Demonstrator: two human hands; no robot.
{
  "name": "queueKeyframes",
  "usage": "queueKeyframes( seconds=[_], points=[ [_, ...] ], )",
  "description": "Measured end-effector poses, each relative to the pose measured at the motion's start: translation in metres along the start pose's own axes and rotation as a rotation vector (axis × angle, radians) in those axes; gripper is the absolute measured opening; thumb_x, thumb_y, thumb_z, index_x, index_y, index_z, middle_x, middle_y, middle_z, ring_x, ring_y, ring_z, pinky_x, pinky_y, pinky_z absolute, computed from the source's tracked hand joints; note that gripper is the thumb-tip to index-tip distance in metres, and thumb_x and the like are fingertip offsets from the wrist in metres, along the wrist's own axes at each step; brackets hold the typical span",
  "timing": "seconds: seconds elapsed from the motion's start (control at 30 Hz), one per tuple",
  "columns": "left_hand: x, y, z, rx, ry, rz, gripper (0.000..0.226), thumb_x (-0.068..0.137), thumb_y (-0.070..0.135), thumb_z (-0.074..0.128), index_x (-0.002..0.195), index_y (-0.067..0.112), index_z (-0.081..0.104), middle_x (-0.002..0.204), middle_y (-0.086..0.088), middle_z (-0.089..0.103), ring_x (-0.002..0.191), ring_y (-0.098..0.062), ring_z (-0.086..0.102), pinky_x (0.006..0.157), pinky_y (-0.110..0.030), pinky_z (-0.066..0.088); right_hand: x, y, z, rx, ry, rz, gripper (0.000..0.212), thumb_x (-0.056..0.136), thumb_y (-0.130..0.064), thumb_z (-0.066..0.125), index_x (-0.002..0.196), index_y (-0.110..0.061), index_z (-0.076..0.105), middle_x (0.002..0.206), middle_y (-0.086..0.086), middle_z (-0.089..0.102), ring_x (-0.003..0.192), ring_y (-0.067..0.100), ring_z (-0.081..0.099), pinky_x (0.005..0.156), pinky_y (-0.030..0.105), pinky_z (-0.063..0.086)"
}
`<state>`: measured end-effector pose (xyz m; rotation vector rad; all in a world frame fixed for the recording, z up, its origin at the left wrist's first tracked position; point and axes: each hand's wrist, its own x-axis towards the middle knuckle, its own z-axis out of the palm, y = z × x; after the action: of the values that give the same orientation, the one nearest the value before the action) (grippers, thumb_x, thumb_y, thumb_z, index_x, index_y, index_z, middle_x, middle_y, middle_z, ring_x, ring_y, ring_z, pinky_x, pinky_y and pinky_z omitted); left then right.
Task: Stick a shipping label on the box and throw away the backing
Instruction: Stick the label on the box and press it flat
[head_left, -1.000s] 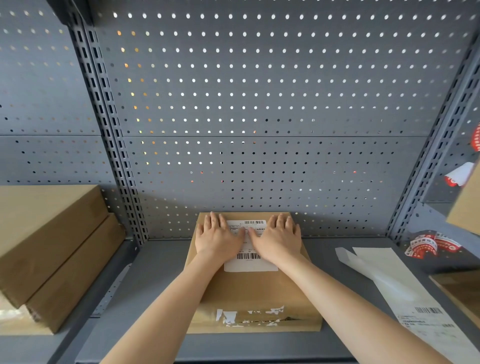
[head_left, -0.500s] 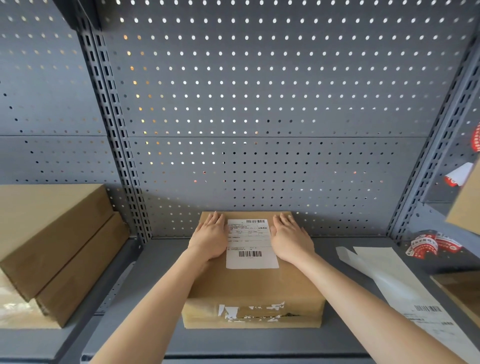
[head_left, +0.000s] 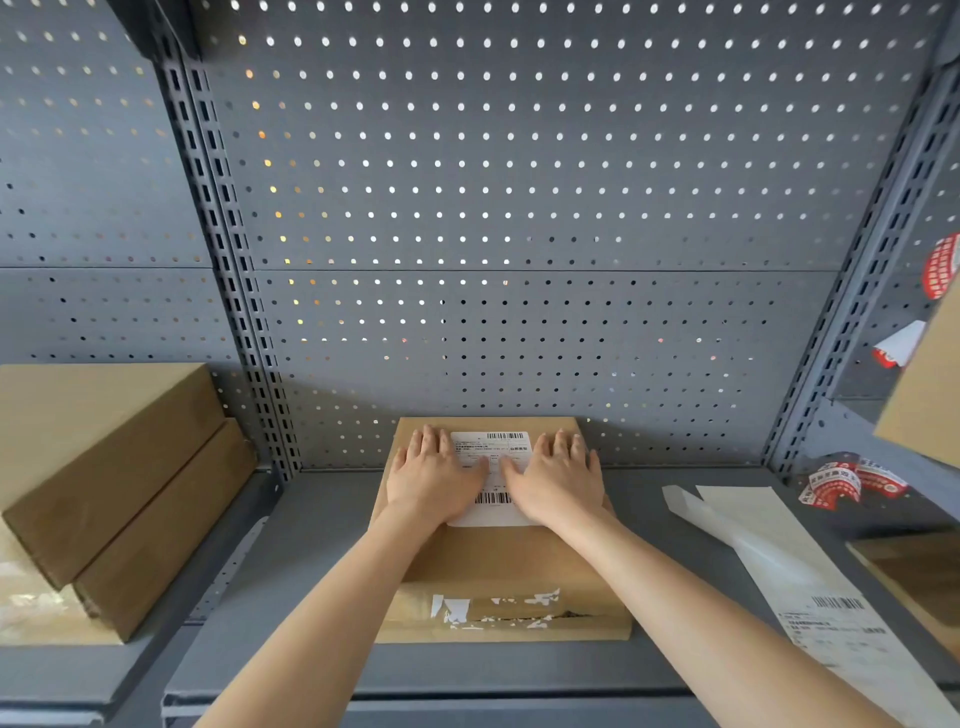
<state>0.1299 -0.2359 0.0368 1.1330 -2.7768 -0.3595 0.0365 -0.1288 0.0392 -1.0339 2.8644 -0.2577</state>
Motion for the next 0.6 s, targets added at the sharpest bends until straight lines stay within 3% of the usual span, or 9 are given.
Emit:
queueKeyframes(
  seconds=[0.33, 0.6],
  points=[
    [-0.008, 0.002, 0.002, 0.030, -0.012, 0.002, 0.080, 0.093, 0.060, 0.021, 0.150, 0.008, 0.003, 0.160, -0.011, 0.000, 0.148, -0.023, -0.003, 0.120, -0.038, 0.001, -0.005, 0.001, 0.003, -0.004, 0.042, -0.019, 0.086, 0.091, -0.065, 0.017, 0.150, -0.003, 0.010, 0.159, 0.018, 0.008, 0.147, 0.031, 0.004, 0.119, 0.046, 0.005],
    [-0.003, -0.013, 0.001, 0.020, -0.027, 0.071, 0.064, 0.098, 0.048, 0.019, 0.151, 0.013, 0.008, 0.161, -0.006, 0.003, 0.148, -0.019, 0.000, 0.120, -0.039, 0.003, -0.004, 0.014, 0.001, 0.003, 0.013, -0.084, 0.066, 0.098, -0.049, 0.016, 0.151, -0.010, 0.010, 0.161, 0.010, 0.004, 0.148, 0.023, 0.000, 0.120, 0.047, 0.003]
  ],
)
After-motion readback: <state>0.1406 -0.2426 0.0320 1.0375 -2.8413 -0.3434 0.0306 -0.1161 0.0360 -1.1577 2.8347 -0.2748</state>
